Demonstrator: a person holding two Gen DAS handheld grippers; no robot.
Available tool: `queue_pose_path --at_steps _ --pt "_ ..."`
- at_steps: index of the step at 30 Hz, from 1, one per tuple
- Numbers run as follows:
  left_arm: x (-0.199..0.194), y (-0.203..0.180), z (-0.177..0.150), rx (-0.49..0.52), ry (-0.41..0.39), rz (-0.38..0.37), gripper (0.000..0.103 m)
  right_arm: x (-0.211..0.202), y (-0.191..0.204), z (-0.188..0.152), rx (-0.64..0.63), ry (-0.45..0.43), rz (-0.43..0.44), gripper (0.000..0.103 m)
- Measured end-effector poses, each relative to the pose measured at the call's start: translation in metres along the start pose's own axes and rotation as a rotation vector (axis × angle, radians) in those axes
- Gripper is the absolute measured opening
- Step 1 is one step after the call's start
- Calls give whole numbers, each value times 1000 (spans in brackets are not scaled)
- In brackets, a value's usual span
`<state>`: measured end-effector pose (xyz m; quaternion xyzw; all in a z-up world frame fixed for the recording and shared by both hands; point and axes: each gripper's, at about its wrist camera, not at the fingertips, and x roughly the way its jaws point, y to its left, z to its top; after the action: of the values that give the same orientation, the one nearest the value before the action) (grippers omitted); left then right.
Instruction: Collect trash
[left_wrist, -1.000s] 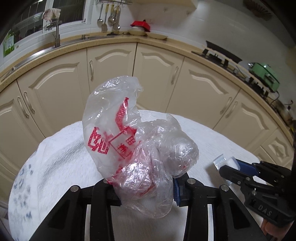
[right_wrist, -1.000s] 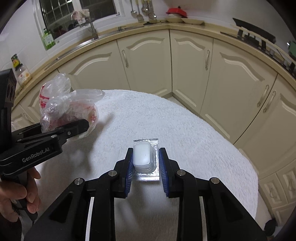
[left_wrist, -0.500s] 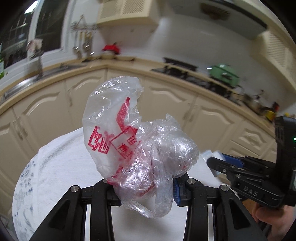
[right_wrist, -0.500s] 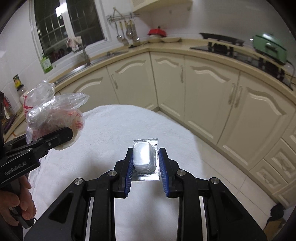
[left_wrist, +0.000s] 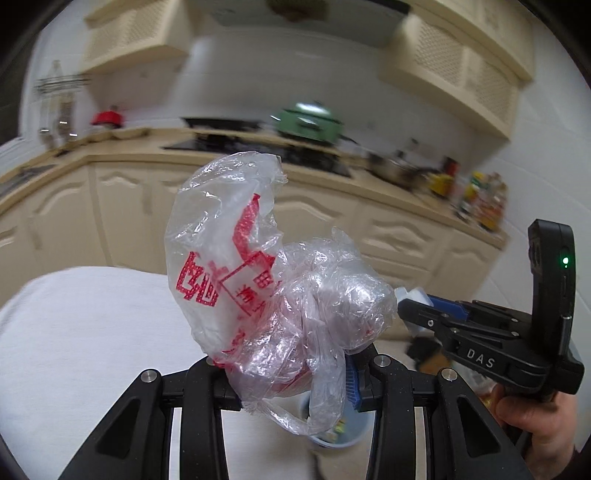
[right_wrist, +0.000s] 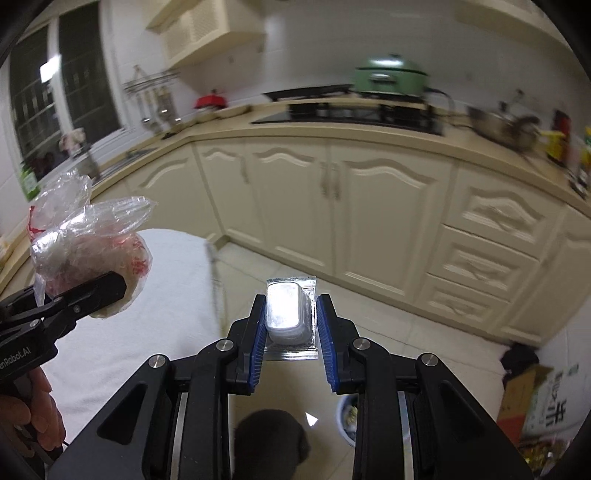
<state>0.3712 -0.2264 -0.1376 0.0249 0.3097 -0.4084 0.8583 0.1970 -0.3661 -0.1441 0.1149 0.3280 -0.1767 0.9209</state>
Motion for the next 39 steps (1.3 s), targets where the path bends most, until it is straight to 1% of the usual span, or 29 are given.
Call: queue_pose_path --at_steps 5,7,9,11,13,14,16,17,20,23,24,25,27,28,29,30,31,32,33,34,35,37,39 --pt "62 -56 -18 53 132 -104 35 -3 -68 -25 92 41 -86 27" --pt "88 -70 -22 72 184 -124 35 2 -94 -36 127 69 -110 27" --pt "114 -89 -33 91 242 -139 35 8 -118 -48 169 96 -116 27" --pt "150 -102 -33 104 304 -144 35 20 -137 -58 197 129 -122 27" --pt "175 -111 -42 105 371 -151 35 34 -152 -68 226 162 -107 27" --pt "192 -115 -37 102 393 -150 35 42 -159 -74 237 182 -109 27" --pt "208 -122 -46 97 431 -147 36 55 -173 -84 260 208 -103 27" --pt "223 -119 -41 94 449 -146 36 62 -179 -88 275 221 -101 27" --pt "254 -120 -45 64 525 -166 36 79 -194 -96 306 250 -93 27" --pt "284 -122 -44 75 565 -156 38 97 -207 -102 330 281 -82 28" --pt "291 -123 -47 76 582 -154 43 103 -212 -104 335 292 -84 28" --pt "301 -123 -42 82 593 -150 49 105 -213 -106 338 298 -85 29" --pt "334 -120 -27 100 607 -119 87 114 -220 -110 350 309 -93 30" --pt "345 -121 -17 101 606 -112 92 118 -224 -112 360 316 -103 37" --pt "347 -118 -15 94 603 -108 92 121 -228 -115 374 320 -111 43" --pt "353 -117 -12 90 609 -100 94 121 -231 -116 385 318 -112 55" --pt "373 -118 -2 92 615 -86 96 120 -233 -118 400 311 -108 65" --pt "379 -121 2 98 612 -60 98 119 -235 -120 416 306 -110 75" --pt "380 -118 5 102 601 -47 100 118 -236 -121 426 302 -121 81" --pt "372 -119 6 106 591 -33 102 115 -238 -123 437 297 -133 96" --pt "367 -121 6 111 578 -6 102 113 -240 -124 455 285 -138 103" --pt "354 -125 6 125 551 40 102 109 -242 -126 482 287 -145 103" --pt "331 -134 -1 135 529 67 102 108 -239 -126 475 306 -165 103"
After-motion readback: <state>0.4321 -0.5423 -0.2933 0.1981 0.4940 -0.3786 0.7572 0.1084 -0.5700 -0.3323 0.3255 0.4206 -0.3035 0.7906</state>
